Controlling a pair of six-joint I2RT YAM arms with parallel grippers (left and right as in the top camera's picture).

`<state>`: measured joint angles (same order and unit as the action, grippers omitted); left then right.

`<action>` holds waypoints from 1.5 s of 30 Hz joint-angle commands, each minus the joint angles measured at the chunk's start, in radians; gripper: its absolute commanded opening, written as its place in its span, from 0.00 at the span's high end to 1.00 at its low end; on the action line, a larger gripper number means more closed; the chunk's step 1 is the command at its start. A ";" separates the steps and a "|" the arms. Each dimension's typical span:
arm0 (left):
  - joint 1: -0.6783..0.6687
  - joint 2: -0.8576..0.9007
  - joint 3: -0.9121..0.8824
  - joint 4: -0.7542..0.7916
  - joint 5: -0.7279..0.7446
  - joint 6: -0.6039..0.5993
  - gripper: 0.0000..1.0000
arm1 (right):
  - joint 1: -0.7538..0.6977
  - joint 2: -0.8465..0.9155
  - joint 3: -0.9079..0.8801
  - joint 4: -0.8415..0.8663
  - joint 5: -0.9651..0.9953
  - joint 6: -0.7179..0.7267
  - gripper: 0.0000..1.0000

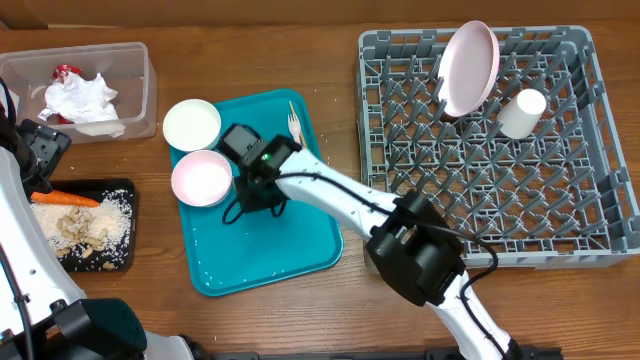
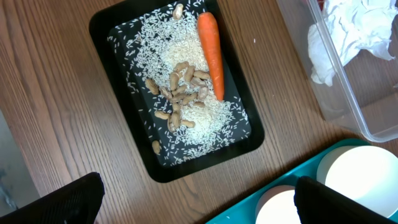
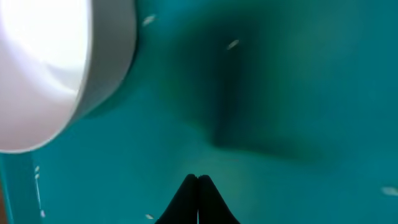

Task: Sort waste into correct bins and load items into the dishwasher rack
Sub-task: 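Return the right gripper to the tray and grasp the pink bowl's rim, then carry the pink bowl over to the right side of the rack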

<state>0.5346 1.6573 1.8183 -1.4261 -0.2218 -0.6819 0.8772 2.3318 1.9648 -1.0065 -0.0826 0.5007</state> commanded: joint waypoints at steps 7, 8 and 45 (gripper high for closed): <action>0.000 0.005 -0.005 -0.002 -0.021 -0.013 0.00 | -0.054 -0.154 0.129 -0.105 0.084 -0.003 0.86; 0.000 0.005 -0.005 -0.002 -0.021 -0.013 0.00 | -0.054 -0.159 0.129 -0.086 0.036 -0.003 0.67; 0.000 0.005 -0.005 -0.002 -0.021 -0.013 0.00 | -0.002 0.135 0.128 0.229 -0.083 0.125 0.96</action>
<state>0.5346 1.6573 1.8179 -1.4254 -0.2222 -0.6819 0.8711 2.4512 2.0777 -0.7727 -0.1749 0.6228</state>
